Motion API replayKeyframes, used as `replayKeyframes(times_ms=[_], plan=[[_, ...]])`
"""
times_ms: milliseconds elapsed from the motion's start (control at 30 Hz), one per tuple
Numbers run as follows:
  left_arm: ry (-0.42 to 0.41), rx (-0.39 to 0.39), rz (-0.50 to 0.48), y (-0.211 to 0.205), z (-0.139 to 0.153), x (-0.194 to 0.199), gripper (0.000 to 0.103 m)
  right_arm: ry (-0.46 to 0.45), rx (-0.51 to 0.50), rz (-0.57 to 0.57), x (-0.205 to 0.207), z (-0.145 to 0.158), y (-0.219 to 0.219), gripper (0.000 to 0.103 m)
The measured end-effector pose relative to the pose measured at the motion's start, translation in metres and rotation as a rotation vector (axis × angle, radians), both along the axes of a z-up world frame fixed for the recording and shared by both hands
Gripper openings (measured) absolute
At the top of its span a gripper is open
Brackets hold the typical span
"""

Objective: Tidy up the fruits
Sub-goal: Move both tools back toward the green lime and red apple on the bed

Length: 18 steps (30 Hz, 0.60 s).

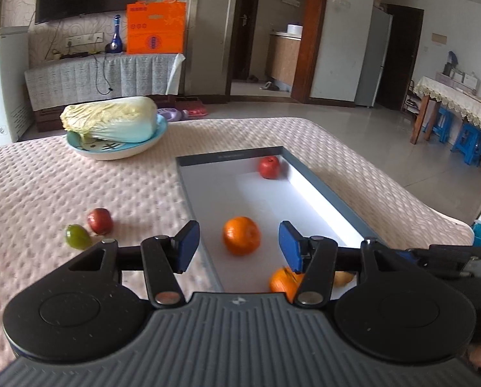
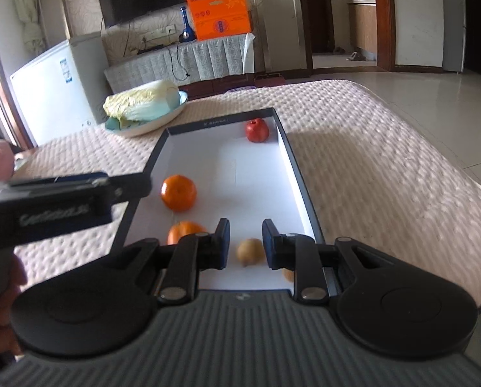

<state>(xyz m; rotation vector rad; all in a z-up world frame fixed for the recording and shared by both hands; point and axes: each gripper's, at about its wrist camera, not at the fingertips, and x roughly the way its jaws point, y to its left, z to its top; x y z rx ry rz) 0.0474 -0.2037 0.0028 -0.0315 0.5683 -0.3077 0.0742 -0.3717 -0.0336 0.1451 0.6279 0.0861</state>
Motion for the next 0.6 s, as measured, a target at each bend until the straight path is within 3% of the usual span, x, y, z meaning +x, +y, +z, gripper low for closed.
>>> replayKeyframes(times_ms=[300, 600], plan=[[0.008, -0.007, 0.066, 0.032, 0.002, 0.001, 0.06, -0.06, 0.025, 0.014, -0.002, 0.011, 0.019, 0.027], [0.015, 0.008, 0.119, 0.068, 0.0, 0.003, 0.06, -0.104, 0.007, 0.11, -0.002, 0.019, 0.065, 0.027]])
